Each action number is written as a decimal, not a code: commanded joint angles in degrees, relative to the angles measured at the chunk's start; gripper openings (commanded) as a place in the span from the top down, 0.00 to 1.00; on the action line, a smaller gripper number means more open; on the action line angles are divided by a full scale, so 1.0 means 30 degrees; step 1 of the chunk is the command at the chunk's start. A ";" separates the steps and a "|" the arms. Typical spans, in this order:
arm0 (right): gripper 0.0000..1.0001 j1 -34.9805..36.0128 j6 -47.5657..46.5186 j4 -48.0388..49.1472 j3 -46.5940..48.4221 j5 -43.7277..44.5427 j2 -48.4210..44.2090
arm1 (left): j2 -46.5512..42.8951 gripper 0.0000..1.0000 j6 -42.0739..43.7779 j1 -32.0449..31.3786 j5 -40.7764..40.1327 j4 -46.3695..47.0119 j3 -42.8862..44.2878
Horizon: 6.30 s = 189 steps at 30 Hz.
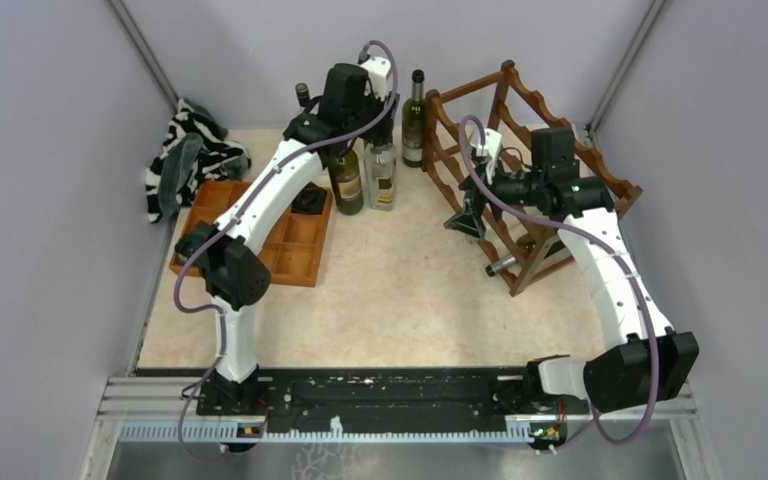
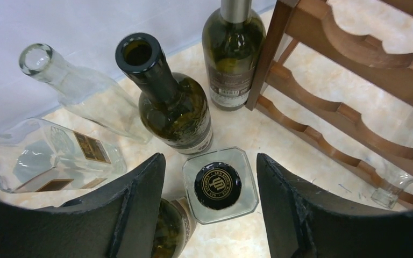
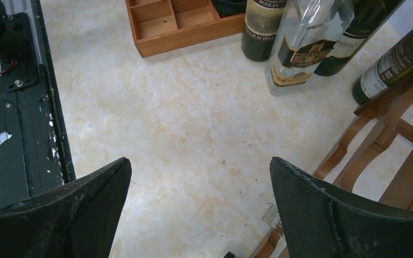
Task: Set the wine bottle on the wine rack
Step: Pick up the wine bottle from the center of the board, then place the wine bottle at the center of the board.
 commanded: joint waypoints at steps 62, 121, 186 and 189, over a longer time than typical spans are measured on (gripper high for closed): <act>0.02 0.4961 -0.1628 0.3991 -0.4324 -0.0663 0.1192 | -1.4547 1.00 -0.2358 -0.1171 1.4576 0.8627 -1.8233; 0.45 0.6139 0.2117 1.0654 -0.8753 -0.7191 0.1969 | -1.5122 1.00 -0.8321 0.1150 2.0269 1.8142 -2.0978; 1.00 0.8194 -1.9436 0.1171 -0.5189 0.5984 0.5092 | -2.0321 0.01 -0.6671 0.2246 1.1251 0.9651 -2.7549; 0.98 0.7997 -1.9717 0.1194 -0.5006 0.5822 0.5365 | -2.0356 0.01 -0.7011 0.2247 1.1473 0.9967 -2.7910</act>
